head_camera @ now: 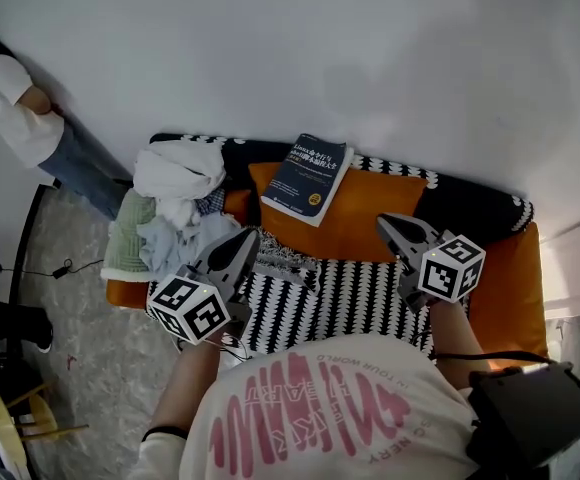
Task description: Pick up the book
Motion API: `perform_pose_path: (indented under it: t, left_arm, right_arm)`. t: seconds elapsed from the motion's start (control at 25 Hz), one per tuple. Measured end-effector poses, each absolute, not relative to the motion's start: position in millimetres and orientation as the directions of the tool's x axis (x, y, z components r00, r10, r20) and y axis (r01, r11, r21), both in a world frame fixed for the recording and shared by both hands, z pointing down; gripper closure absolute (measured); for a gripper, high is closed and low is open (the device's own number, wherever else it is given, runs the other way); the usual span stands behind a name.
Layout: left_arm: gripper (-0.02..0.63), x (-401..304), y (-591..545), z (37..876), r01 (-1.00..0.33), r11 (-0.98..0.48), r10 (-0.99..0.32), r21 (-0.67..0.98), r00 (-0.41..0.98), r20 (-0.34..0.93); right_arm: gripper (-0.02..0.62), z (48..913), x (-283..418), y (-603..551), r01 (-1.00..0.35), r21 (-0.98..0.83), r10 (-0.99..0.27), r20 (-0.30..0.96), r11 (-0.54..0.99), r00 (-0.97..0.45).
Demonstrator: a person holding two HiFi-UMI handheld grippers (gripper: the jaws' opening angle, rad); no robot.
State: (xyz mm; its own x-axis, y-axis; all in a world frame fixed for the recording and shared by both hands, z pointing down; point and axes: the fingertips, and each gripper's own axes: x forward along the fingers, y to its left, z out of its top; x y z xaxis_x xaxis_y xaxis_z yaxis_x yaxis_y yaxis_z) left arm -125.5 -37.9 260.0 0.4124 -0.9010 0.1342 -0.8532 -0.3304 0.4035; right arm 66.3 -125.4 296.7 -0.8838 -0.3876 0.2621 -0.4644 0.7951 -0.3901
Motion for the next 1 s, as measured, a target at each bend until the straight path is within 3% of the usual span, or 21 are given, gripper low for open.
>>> perform_pose_path:
  t: [0.2,1.0]
  left_arm:
    - [0.598,-119,-60,270,-0.823,-0.318,-0.902,0.470,0.415,0.116]
    - [0.598,-101,-80,306,-0.855,-0.307,-0.881,0.417,0.422,0.216]
  right_arm:
    - [0.588,311,76,-141,-0.459,-0.397,-0.375,0.274,0.795,-0.886]
    - [0.588,334,64,-153,-0.426,-0.461,-0.338,0.264,0.778,-0.903]
